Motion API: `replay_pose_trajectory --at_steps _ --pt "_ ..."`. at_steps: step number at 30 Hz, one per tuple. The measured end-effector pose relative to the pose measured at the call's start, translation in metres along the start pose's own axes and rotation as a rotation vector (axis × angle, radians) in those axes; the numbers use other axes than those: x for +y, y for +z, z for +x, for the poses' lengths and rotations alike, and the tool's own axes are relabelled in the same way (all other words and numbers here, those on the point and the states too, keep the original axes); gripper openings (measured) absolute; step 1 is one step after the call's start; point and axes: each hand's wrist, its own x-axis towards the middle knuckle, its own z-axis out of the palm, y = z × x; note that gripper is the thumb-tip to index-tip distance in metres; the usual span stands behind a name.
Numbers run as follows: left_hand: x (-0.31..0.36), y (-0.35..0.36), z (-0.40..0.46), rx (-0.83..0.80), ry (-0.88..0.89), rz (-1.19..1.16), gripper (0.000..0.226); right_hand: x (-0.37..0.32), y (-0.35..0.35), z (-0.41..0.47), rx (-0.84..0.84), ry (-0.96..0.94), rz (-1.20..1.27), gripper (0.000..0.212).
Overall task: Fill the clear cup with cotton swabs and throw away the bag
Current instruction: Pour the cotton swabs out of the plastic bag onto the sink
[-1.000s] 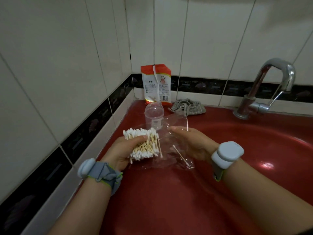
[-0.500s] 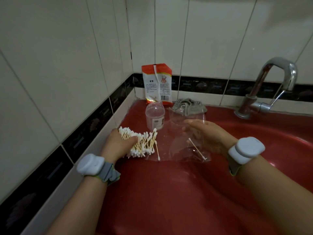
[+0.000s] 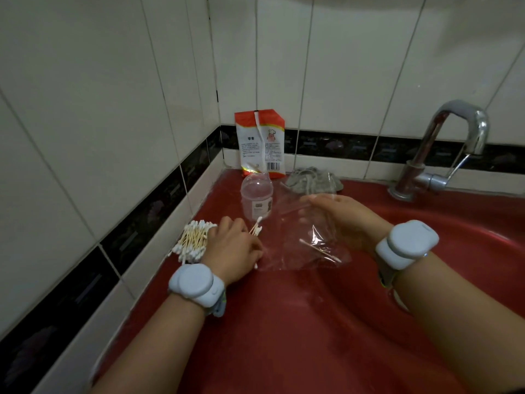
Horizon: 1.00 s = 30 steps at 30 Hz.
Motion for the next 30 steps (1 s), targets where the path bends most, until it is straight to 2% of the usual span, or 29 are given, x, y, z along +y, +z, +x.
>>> replay_pose_trajectory --at_steps 5,7,9,14,16,23,26,30 --pt "-0.009 0.002 -0.003 0.114 -0.038 0.016 0.023 -0.009 -0.014 0.0 0.035 -0.013 -0.001 0.012" --pt "-0.008 0.0 -0.002 0.27 -0.053 -0.155 0.02 -0.013 -0.014 -0.001 0.029 -0.023 0.001 0.013" --pt "-0.003 -0.007 0.001 0.318 -0.113 -0.469 0.018 -0.018 -0.01 -0.003 0.021 -0.032 -0.009 0.015" --pt "0.018 -0.024 0.006 0.071 -0.192 -1.12 0.026 -0.019 0.003 -0.006 -0.036 -0.062 0.027 0.021" --pt "0.021 -0.026 0.005 -0.06 -0.222 -1.294 0.021 -0.015 0.008 -0.005 -0.039 -0.07 0.05 0.02" --pt "0.02 -0.026 0.001 -0.287 -0.195 -1.3 0.003 0.002 0.02 -0.006 -0.017 -0.07 0.057 0.025" --pt "0.018 -0.026 -0.001 -0.367 -0.158 -1.24 0.016 0.004 0.024 -0.007 -0.006 -0.076 0.08 0.022" --pt "0.019 -0.025 -0.002 -0.405 -0.1 -1.24 0.013 0.008 0.029 -0.006 0.056 -0.178 -0.105 0.02"
